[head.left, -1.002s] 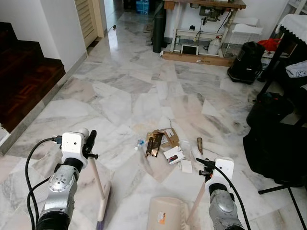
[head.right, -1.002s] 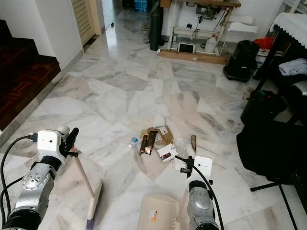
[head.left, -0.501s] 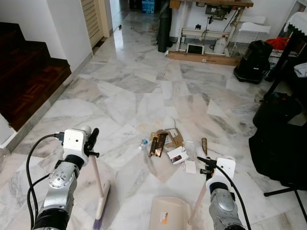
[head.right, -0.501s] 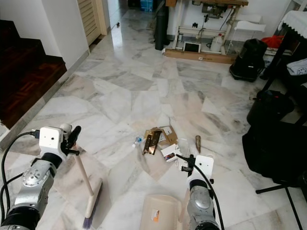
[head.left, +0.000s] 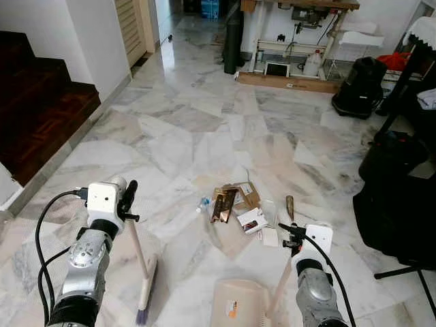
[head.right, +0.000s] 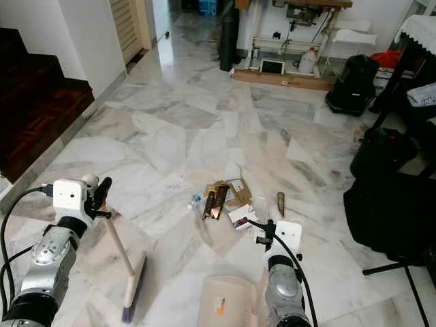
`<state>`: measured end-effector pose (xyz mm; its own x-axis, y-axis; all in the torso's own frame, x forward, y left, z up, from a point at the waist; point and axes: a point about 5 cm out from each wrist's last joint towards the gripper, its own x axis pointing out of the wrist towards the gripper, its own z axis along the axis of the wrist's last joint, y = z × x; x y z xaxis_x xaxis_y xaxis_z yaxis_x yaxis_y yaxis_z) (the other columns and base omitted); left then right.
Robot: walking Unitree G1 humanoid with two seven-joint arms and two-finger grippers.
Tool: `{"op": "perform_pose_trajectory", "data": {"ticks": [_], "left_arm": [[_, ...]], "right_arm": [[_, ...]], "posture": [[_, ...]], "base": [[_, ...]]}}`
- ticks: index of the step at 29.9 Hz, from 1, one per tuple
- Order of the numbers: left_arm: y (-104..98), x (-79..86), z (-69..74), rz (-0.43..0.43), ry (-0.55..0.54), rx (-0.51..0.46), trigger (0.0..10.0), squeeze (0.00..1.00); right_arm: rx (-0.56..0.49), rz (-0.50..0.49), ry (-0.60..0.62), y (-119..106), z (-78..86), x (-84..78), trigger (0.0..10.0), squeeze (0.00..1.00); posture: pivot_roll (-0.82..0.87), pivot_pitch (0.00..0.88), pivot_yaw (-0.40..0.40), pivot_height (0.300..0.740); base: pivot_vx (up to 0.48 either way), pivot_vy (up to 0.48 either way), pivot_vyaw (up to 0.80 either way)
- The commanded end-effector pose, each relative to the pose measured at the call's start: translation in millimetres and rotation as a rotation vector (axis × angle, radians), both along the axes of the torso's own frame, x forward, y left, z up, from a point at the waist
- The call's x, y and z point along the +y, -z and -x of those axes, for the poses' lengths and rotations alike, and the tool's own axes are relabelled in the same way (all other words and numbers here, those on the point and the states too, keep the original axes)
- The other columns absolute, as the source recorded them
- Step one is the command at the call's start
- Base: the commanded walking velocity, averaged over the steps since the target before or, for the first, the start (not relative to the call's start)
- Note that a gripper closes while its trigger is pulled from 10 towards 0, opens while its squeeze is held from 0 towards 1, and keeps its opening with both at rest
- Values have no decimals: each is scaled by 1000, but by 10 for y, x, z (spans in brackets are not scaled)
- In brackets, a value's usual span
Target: Sweep floor
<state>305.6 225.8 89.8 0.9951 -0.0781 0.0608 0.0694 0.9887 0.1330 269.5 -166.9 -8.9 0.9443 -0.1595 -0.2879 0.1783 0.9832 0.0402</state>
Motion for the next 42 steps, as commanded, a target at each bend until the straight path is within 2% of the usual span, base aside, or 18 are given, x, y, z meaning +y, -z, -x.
{"op": "perform_pose_trajectory", "data": {"ticks": [1, 5, 20, 30, 37, 39, 42], "left_arm": [[-65, 6, -12, 8, -9, -46, 10000, 0], [-72, -12, -25, 15, -15, -51, 10000, 0], [-47, -64, -17, 34, -21, -56, 10000, 0], [-61, -53, -19, 38, -31, -67, 10000, 0], [-94, -28, -26, 34, -40, -81, 10000, 0], [-207, -16, -58, 24, -41, -123, 10000, 0], [-260, -14, -73, 18, -43, -144, 10000, 0]], "right_arm": [[32, -35, -48, 35, 0, 125, 10000, 0], [11, -34, -45, 6, -20, 104, 10000, 0], [6, -23, -54, -10, -35, 76, 10000, 0], [7, -30, -63, -24, -62, 88, 10000, 0], [-9, -23, -73, -41, -68, 101, 10000, 0], [-25, -24, -69, -62, -81, 94, 10000, 0], [-29, -24, -68, -67, -83, 86, 10000, 0]], "posture": [[92, 0, -20, 740], [84, 0, -28, 740], [74, 0, -45, 740], [71, 0, -50, 740], [69, 0, -50, 740], [65, 0, -51, 740], [66, 0, -51, 740]], "base": [[345, 0, 0], [343, 0, -738], [343, 0, 0], [344, 0, -707], [342, 0, 0], [343, 0, 0], [345, 0, 0]]}}
